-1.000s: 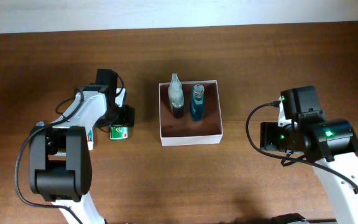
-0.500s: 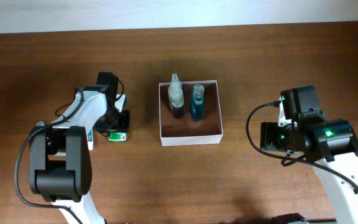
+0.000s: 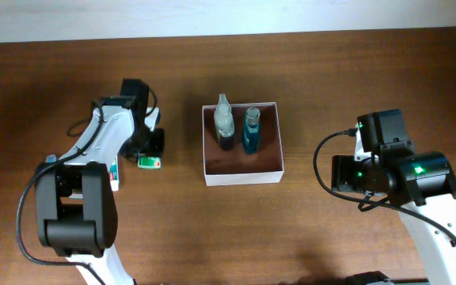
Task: Pack container
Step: 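Carry the Dettol soap into the box with the left gripper and release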
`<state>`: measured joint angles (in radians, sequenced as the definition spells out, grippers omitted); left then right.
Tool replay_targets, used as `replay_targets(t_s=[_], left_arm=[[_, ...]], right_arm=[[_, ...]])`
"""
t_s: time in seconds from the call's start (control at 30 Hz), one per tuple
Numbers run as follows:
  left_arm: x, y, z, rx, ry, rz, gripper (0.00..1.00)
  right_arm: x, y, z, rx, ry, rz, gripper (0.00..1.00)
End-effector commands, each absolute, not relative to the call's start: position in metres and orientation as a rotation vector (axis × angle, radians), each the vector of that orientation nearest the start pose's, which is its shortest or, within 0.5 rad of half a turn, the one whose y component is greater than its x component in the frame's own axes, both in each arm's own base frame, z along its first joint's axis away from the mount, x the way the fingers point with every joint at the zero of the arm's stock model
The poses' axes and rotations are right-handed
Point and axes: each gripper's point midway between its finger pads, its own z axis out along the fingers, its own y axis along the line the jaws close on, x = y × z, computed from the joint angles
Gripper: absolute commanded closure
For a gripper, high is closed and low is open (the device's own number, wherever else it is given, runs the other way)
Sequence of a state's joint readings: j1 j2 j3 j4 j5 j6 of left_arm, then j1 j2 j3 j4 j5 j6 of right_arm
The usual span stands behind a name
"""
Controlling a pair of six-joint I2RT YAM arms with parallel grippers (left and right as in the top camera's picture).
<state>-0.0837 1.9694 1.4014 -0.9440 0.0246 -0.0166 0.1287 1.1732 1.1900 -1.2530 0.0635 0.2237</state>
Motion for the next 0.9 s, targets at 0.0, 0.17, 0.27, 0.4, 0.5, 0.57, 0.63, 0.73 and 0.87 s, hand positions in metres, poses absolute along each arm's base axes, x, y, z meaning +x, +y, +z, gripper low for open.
replay_targets(t_s=[0.0, 0.17, 0.27, 0.4, 0.5, 0.57, 0.63, 0.73, 0.87], left_arm=[[0.399, -0.062, 0.112, 0.19, 2.87, -0.075, 1.0], [0.377, -0.121, 0.189, 0.395, 2.666, -0.155, 1.0], [0.353, -0.156, 0.215, 0.573, 2.576, -0.183, 1.0], [0.327, -0.194, 0.218, 0.861, 2.499, -0.179, 1.0], [0.322, -0.204, 0.21, 1.065, 2.428, -0.07, 1.0], [0.326, -0.207, 0.205, 1.151, 2.389, -0.008, 1.0], [0.333, -0.214, 0.198, 1.223, 2.346, 0.016, 1.0], [0.342, -0.22, 0.188, 1.251, 2.336, 0.024, 1.0], [0.344, -0.223, 0.171, 1.331, 2.339, 0.043, 1.0]], right_arm=[[0.242, 0.017, 0.192, 0.137, 2.784, -0.032, 0.31], [0.242, 0.017, 0.192, 0.137, 2.783, -0.033, 0.31], [0.242, 0.017, 0.192, 0.137, 2.783, -0.032, 0.31], [0.242, 0.017, 0.192, 0.137, 2.783, -0.032, 0.31], [0.242, 0.017, 0.192, 0.137, 2.783, -0.032, 0.31], [0.242, 0.017, 0.192, 0.137, 2.783, -0.032, 0.31], [0.242, 0.017, 0.192, 0.137, 2.783, -0.032, 0.31], [0.242, 0.017, 0.192, 0.137, 2.783, -0.032, 0.31], [0.242, 0.017, 0.192, 0.137, 2.783, -0.032, 0.31]])
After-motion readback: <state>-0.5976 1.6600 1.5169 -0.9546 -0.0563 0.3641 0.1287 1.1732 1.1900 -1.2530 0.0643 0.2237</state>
